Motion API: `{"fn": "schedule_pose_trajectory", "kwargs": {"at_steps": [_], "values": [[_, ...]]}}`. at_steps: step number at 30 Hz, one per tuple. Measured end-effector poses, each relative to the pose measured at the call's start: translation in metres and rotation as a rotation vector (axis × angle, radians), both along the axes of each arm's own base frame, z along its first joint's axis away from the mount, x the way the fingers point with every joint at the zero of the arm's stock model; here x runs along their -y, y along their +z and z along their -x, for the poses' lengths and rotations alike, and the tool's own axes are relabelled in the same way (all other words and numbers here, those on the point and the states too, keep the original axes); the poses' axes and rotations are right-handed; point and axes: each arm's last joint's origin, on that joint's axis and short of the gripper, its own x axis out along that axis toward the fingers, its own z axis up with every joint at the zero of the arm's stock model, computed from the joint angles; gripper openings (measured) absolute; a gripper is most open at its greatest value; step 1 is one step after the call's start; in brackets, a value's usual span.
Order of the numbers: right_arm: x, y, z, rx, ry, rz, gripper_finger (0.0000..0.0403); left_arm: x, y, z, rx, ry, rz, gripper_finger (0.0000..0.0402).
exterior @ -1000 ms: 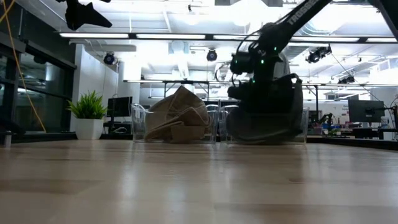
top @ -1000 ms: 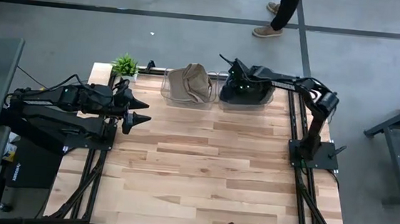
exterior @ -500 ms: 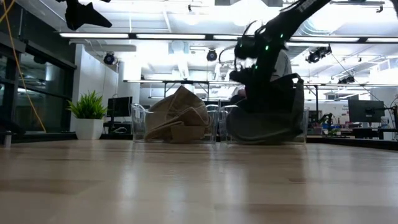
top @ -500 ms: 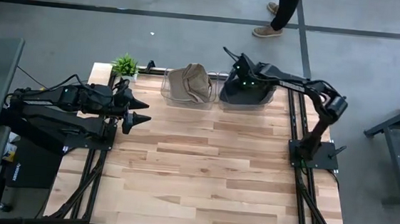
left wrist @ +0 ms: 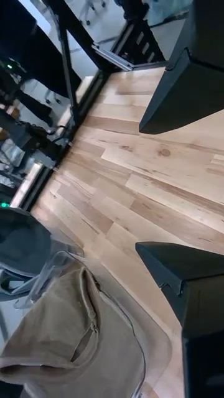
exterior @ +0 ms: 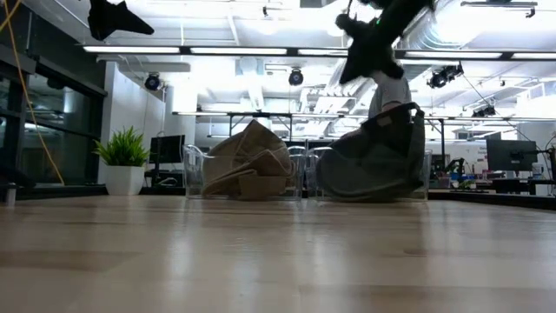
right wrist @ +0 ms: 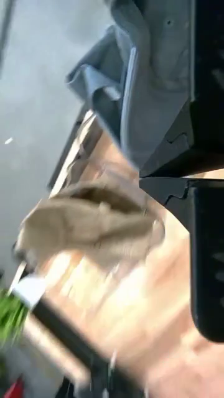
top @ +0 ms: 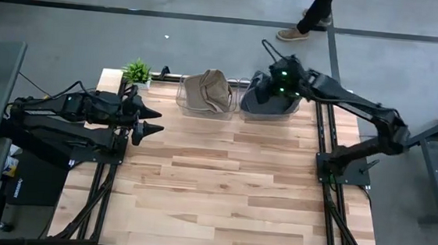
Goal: Pick & Place hat
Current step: Return to Home Position
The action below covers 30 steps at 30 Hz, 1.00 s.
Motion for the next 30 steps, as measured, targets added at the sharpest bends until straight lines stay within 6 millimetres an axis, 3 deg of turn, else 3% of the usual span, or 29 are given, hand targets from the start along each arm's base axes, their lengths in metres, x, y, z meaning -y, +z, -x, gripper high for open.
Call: {"fn": "schedule_pose_trajectory", "kwargs": {"at_steps": [8,12,15,20,24,30], "values": [[-0.055,0.048,0.023,0.146,0.198,0.158,0.0,-0.002,0.009,0.027,0.113,0.055,-0.005,0.0273],[-0.08,0.053,0.034,0.156,0.283,0.216,0.0,-0.004,0.008,0.047,0.133,0.099,-0.018,0.0273],[-0.095,0.033,0.043,0.169,0.292,0.216,0.0,-0.005,0.003,0.061,0.125,0.145,-0.02,0.0273],[-0.113,-0.015,0.059,0.332,0.3,0.177,0.0,-0.006,-0.009,0.073,0.17,0.153,-0.017,0.0273],[-0.121,-0.046,0.072,0.451,0.29,0.146,0.0,-0.005,-0.038,0.071,0.177,0.156,0.016,0.0273],[-0.128,-0.071,0.093,0.531,0.27,0.152,0.0,-0.004,-0.081,0.061,0.287,0.14,0.088,0.0273]]}}
